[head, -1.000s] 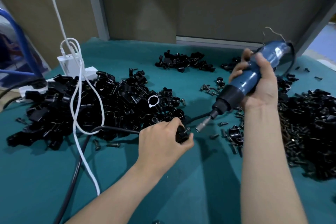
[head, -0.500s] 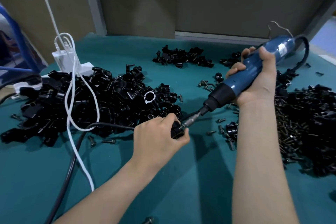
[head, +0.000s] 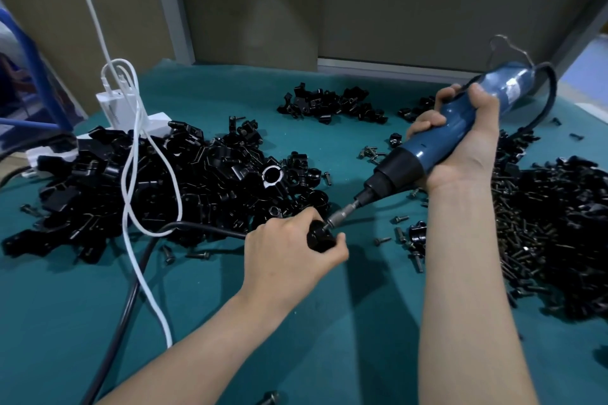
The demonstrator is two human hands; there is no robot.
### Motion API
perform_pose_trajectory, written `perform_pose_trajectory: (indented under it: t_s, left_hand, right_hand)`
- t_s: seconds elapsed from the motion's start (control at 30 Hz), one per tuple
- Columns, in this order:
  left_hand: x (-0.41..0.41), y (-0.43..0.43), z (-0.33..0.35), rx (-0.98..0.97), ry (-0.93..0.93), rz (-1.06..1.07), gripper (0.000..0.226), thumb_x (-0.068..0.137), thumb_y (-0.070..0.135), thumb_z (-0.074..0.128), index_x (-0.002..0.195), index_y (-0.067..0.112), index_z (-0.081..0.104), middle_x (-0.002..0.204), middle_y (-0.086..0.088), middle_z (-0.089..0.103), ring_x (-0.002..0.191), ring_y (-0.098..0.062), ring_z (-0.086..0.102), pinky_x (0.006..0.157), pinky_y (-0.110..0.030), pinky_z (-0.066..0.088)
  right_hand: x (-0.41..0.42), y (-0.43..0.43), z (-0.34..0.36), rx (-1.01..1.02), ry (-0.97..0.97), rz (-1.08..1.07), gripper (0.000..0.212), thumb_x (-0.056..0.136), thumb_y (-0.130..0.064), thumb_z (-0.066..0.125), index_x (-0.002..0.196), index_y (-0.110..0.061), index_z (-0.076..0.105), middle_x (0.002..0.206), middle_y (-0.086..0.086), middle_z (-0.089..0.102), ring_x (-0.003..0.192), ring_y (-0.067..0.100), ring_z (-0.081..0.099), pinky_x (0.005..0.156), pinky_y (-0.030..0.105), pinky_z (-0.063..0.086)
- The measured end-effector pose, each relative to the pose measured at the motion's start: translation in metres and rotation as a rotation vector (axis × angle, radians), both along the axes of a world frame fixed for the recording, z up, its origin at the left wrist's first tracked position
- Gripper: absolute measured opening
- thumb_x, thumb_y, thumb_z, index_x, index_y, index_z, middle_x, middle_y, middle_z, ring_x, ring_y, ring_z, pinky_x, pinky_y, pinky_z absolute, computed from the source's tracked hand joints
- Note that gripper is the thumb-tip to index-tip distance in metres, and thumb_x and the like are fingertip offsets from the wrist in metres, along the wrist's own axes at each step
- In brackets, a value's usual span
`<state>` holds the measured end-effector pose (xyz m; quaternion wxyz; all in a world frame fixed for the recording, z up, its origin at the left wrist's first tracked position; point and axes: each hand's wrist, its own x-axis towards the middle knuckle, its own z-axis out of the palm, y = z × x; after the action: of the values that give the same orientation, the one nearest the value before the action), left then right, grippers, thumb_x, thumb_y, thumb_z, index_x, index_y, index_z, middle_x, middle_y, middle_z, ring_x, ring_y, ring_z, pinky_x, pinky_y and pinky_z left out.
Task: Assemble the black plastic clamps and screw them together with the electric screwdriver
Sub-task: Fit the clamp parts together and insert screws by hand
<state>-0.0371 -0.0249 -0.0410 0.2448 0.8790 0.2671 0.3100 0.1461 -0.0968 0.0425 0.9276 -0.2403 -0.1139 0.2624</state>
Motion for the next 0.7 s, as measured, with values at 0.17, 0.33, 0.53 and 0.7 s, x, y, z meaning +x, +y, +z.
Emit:
perform_pose_trajectory:
  t_s: [0.17, 0.33, 0.53, 0.7]
  left_hand:
    - [0.0010, -0.0052, -0.0010, -0.225, -0.036, -0.070, 0.043, 0.059, 0.061, 0.055, 0.066, 0.019, 0.063, 0.053, 0.003, 0.060, 0.057, -0.020, 0.056, 0.059, -0.034, 0.050]
    - [0.0007, -0.0046, -0.0019, -0.270, -0.072, -0.140, 0.052, 0.056, 0.063, 0.050, 0.064, 0.013, 0.061, 0.052, -0.002, 0.059, 0.055, -0.025, 0.055, 0.057, -0.038, 0.048]
    - [0.0016, -0.0067, -0.0040, -0.351, -0.089, -0.185, 0.052, 0.057, 0.060, 0.055, 0.062, 0.009, 0.058, 0.052, -0.007, 0.058, 0.053, -0.029, 0.052, 0.055, -0.041, 0.047]
    - [0.0015, -0.0078, -0.0046, -0.414, -0.091, -0.211, 0.051, 0.058, 0.059, 0.059, 0.062, 0.007, 0.057, 0.052, -0.010, 0.058, 0.050, -0.031, 0.051, 0.049, -0.043, 0.048]
  right_hand:
    - [-0.0003, -0.0017, 0.0013, 0.106, -0.052, 0.042, 0.009, 0.086, -0.028, 0.052, 0.083, -0.020, 0.053, 0.071, -0.009, 0.058, 0.042, 0.004, 0.044, 0.045, 0.017, 0.041]
    - [0.0007, -0.0033, -0.0008, 0.188, -0.058, 0.105, 0.021, 0.071, -0.024, 0.067, 0.084, -0.017, 0.052, 0.072, -0.007, 0.060, 0.042, 0.006, 0.046, 0.043, 0.018, 0.042]
    - [0.0016, -0.0049, -0.0024, 0.290, -0.115, 0.201, 0.057, 0.042, -0.014, 0.092, 0.084, -0.015, 0.052, 0.073, -0.005, 0.061, 0.042, 0.008, 0.048, 0.042, 0.021, 0.044]
    - [0.0028, -0.0055, -0.0031, 0.300, -0.114, 0.205, 0.056, 0.042, -0.013, 0.091, 0.083, -0.014, 0.053, 0.072, -0.005, 0.061, 0.042, 0.009, 0.048, 0.042, 0.021, 0.044]
